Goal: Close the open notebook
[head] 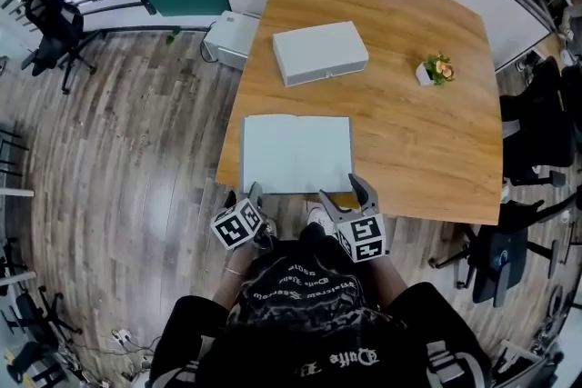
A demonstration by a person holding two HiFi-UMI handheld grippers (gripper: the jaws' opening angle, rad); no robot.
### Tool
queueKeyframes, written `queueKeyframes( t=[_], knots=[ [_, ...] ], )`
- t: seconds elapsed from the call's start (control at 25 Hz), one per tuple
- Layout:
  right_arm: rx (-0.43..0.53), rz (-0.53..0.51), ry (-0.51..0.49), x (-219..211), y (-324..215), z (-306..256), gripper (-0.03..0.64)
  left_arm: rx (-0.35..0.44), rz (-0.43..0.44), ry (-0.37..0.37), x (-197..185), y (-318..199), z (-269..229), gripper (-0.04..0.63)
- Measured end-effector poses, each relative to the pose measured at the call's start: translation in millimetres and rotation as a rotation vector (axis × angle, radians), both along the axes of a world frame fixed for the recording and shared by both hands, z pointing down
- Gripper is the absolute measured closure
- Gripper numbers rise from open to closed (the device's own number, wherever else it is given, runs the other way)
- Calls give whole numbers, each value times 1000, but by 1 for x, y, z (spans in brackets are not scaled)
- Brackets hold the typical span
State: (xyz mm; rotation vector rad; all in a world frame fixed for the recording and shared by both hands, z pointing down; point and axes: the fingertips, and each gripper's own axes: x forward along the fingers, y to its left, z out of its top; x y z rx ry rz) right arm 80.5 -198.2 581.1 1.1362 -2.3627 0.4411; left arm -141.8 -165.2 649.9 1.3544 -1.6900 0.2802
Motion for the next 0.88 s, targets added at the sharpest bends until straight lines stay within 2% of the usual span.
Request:
queueKeyframes(
  t=[0.08,0.16,0.36,0.44,0.6,0.88],
  knots=[
    [-3,-6,-1,2,-1,1,308,0,1,54,4,-1,1,267],
    [-6,-10,0,3,-1,3,311,-5,10,77,10,-3,-1,343],
    [-11,-8,1,5,1,5,318,-2,14,8,11,-4,-8,416],
    [-14,-3,2,7,1,6,321,-1,20,-35,9,-4,-12,484],
    [-20,7,2,7,4,9,328,-4,74,-118,10,-4,-12,495],
    [-15,11,0,8,6,7,344,17,74,-151,10,-3,-19,520]
  ],
)
